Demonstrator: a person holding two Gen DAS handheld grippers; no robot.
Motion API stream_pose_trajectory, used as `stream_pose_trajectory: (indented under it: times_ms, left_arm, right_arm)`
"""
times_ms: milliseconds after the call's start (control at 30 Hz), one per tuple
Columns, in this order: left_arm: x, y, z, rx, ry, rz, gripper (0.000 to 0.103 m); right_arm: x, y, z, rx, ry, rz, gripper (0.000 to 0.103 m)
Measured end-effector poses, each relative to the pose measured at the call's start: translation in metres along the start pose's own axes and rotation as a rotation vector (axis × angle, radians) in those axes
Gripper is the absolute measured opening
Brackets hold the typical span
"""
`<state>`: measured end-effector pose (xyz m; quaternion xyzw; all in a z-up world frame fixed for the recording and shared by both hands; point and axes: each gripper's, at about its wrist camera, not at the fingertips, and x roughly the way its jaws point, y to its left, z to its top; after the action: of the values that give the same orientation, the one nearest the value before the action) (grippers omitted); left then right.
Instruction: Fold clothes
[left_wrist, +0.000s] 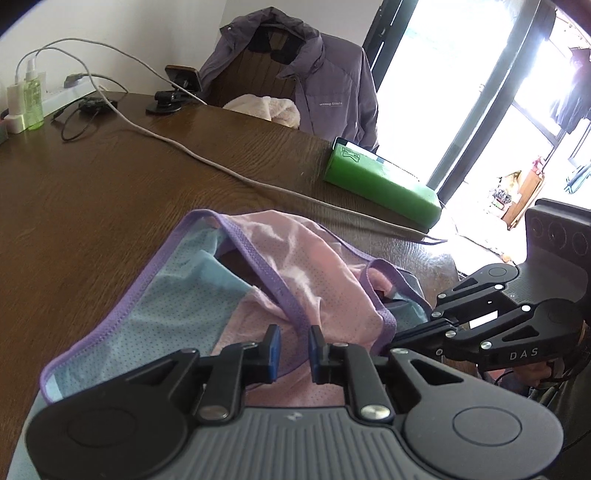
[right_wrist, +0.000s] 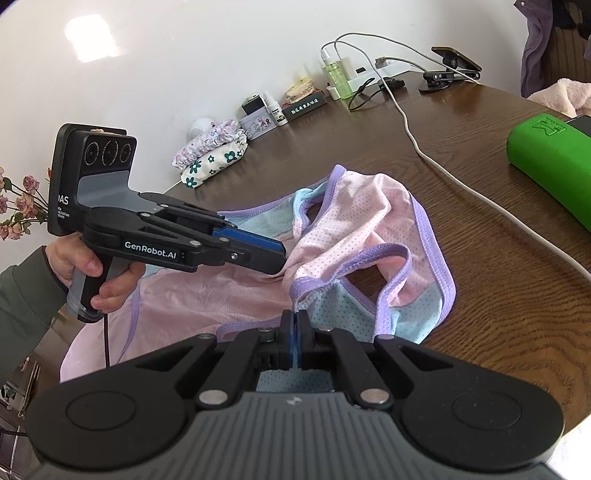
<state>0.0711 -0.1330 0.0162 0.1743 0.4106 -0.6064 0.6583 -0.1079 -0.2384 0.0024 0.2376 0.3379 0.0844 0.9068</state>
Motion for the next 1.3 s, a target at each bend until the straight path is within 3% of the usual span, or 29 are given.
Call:
stream_pose_trajectory:
  times_ms: [333,467,967,1300]
  left_arm:
    - [0.01,-0.001,0.007,-0.104,-0.023,0.017,0.013]
    - [0.011,-0.006,0.007,-0.105,-0.02,0.062,0.003]
    - [-0.013,-0.009,0.026,0.086,-0.025,0.118,0.001]
    - [-0.019,-0.008,0.033,0.14,-0.048,0.116,0.001]
  right_arm:
    - [-0.001,-0.002,-0.001,0.002,-0.001,0.004,0.001]
    - [-0.001,-0.003,-0.001,0.006,-0.004,0.006,0.001]
    - [-0.007,-0.003,0.001,0.01,-0.035,0.023,0.001]
    - [-0.009,0.0,0.002,-0.015,-0.061,-0.006,0.001]
